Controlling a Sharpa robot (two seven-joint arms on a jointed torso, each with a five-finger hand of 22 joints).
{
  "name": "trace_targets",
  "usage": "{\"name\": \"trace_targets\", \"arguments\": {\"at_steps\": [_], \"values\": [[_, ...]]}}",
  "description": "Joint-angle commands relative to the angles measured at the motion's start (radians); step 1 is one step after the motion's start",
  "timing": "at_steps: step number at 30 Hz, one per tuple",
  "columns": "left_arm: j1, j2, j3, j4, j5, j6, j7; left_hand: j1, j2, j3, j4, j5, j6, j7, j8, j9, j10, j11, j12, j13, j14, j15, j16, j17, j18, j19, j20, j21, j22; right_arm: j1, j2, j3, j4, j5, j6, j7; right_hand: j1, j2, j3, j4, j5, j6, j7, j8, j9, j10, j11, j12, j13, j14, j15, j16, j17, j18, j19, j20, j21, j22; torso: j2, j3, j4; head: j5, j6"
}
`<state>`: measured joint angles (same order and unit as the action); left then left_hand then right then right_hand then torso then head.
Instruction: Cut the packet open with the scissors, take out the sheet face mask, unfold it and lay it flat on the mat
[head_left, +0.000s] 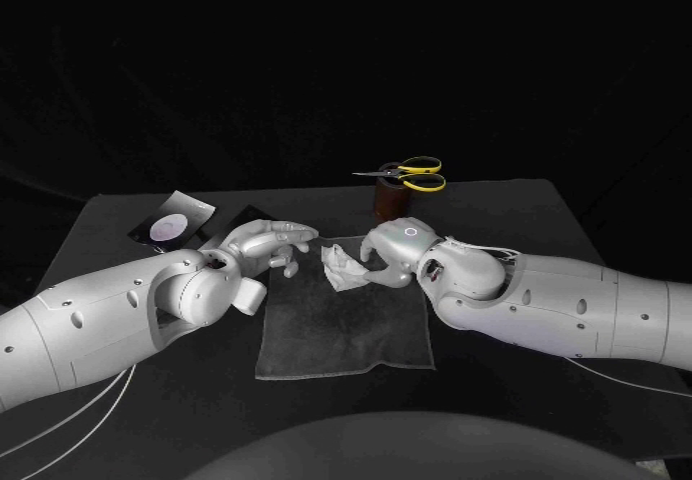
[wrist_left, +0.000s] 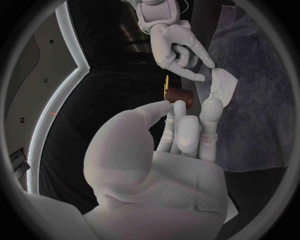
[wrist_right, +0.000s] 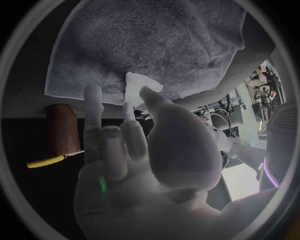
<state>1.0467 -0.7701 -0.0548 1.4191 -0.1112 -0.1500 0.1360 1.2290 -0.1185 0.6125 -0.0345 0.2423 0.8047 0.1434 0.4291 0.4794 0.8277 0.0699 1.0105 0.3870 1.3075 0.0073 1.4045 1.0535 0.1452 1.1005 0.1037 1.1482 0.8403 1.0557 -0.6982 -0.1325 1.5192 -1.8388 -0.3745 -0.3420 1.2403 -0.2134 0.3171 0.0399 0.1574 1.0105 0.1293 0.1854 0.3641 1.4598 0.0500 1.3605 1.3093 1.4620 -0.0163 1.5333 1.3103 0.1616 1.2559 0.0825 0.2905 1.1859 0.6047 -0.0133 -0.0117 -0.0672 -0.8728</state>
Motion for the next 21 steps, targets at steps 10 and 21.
{"name": "trace_targets", "arguments": {"at_steps": [10,21], "values": [[0.0,0.004,0.001,0.002,-0.006,0.01,0.008,-0.003,-0.002,-0.007,0.0,0.004,0.006,0.002,-0.004,-0.002,0.0,0.001,-0.006,-0.003,-0.008,0.0,-0.004,0.0,0.01,-0.005,0.001,-0.006,-0.002,-0.017,0.032,-0.003,-0.024,-0.042,0.036,-0.026,-0.006,0.009,-0.019,0.012,0.005,0.014,-0.002,-0.007,-0.003,0.022,-0.003,0.02,0.108,0.077,0.003,0.009,0.163,0.017,0.009,0.001,0.016,0.013,0.0,0.0005,-0.0004,-0.001,0.0],[0.0,0.007,0.001,0.0,-0.006,0.01,0.007,-0.003,-0.002,-0.008,0.001,0.004,0.006,0.002,-0.004,-0.002,0.0,0.001,-0.006,-0.003,-0.008,0.0,-0.004,0.0,0.01,-0.004,0.001,-0.006,-0.001,-0.023,0.06,-0.003,-0.06,-0.03,0.018,-0.021,-0.017,0.033,-0.024,0.035,0.016,0.022,-0.004,-0.007,-0.006,0.024,-0.004,0.031,0.116,0.079,0.003,0.013,0.172,0.016,0.009,0.002,0.03,0.028,0.001,-0.0003,0.0,-0.001,0.0]]}}
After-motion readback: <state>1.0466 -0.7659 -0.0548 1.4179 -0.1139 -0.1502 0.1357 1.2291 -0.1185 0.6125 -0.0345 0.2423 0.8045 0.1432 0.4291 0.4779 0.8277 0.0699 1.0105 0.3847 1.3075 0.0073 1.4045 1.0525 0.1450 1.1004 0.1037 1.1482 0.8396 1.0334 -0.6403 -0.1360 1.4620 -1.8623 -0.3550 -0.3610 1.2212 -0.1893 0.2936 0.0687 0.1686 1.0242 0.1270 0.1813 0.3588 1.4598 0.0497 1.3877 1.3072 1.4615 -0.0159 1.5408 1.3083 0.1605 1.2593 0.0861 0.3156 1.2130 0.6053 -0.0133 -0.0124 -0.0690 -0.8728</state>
